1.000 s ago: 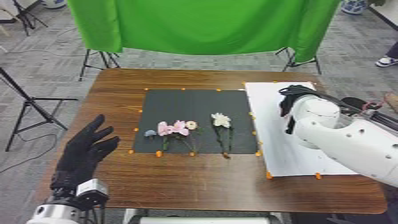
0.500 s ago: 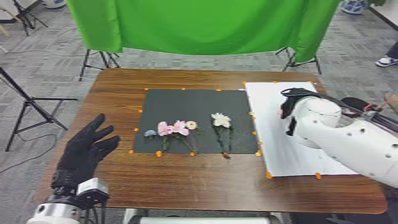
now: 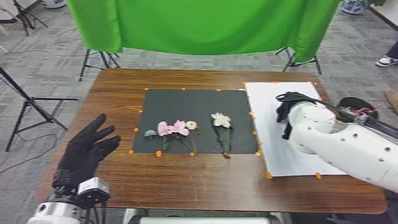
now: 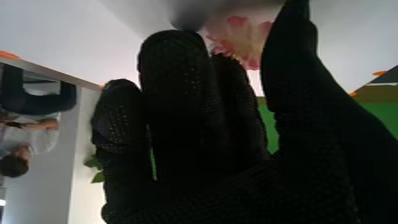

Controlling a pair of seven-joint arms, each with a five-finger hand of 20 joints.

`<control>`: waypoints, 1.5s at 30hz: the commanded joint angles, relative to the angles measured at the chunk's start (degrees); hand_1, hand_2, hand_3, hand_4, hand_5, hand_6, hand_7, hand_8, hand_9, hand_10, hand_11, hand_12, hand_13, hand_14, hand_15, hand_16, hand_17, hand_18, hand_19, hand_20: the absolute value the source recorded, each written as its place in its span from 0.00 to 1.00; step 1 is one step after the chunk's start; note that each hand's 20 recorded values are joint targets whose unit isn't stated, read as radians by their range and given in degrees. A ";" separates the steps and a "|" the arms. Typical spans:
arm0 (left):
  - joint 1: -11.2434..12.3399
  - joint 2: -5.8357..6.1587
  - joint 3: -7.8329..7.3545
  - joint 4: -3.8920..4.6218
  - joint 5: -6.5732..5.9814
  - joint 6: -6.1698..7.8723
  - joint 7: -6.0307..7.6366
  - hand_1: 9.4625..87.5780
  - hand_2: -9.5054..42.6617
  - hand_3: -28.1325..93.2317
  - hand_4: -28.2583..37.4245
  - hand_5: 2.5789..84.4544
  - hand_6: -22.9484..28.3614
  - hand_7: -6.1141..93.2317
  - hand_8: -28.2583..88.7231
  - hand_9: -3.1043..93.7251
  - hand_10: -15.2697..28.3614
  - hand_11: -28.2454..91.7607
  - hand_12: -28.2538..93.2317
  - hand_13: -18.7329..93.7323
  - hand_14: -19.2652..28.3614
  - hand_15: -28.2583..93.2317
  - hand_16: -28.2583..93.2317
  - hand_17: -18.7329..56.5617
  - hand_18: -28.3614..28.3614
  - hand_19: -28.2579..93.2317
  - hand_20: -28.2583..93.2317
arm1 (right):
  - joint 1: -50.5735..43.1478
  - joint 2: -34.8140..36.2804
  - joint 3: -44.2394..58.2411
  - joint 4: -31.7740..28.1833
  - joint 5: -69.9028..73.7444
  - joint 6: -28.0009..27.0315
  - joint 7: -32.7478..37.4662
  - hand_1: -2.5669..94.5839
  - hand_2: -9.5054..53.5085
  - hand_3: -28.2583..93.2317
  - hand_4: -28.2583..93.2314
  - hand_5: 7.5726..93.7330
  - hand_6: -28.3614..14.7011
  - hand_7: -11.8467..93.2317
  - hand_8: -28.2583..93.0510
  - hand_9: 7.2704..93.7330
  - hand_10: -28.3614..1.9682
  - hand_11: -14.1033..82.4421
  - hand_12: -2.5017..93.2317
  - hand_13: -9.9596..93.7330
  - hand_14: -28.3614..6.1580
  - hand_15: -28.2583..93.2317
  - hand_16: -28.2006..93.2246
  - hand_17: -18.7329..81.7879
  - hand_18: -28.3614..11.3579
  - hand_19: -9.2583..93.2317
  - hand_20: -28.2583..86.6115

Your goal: Arrange flowers

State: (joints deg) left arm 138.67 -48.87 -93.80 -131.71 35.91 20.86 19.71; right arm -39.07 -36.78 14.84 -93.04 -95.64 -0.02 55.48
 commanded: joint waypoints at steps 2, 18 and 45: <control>0.19 0.01 0.17 0.15 -0.06 -0.25 0.03 0.26 0.33 0.75 0.12 0.37 0.61 0.14 0.18 0.31 0.77 0.44 0.32 0.34 0.98 0.71 0.13 0.16 1.00 0.71 0.22 | 4.09 0.04 -7.83 0.81 -4.96 9.60 -0.15 0.56 0.01 0.80 0.00 0.73 0.70 0.34 0.22 0.85 0.65 0.28 0.23 0.88 0.69 0.75 0.35 0.70 0.31 1.00 0.46; 1.30 1.53 0.21 -0.15 -1.52 1.08 2.13 0.26 0.33 0.75 0.11 0.37 0.61 0.14 0.18 0.31 0.77 0.44 0.32 0.34 0.98 0.71 0.13 0.16 1.00 0.71 0.23 | 9.19 0.76 -12.69 -0.32 -8.40 17.39 -0.88 0.63 0.00 0.81 0.00 0.84 0.73 0.34 0.25 0.98 0.74 0.21 0.34 0.94 0.77 0.74 0.37 0.74 0.35 1.00 0.50; 2.50 -0.24 -1.63 -0.83 -0.38 0.82 0.71 0.26 0.33 0.75 0.12 0.37 0.61 0.14 0.18 0.31 0.77 0.43 0.32 0.34 0.98 0.71 0.13 0.16 1.00 0.71 0.23 | -10.46 0.96 4.25 -17.56 -6.90 11.64 -4.18 0.63 0.00 0.83 0.00 0.86 0.70 0.31 0.27 1.00 0.69 0.23 0.34 0.94 0.76 0.74 0.37 0.75 0.34 1.00 0.52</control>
State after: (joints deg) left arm 140.82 -48.30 -95.14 -132.21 35.14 21.43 21.05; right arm -47.56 -34.00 20.42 -109.86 -102.16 11.15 51.12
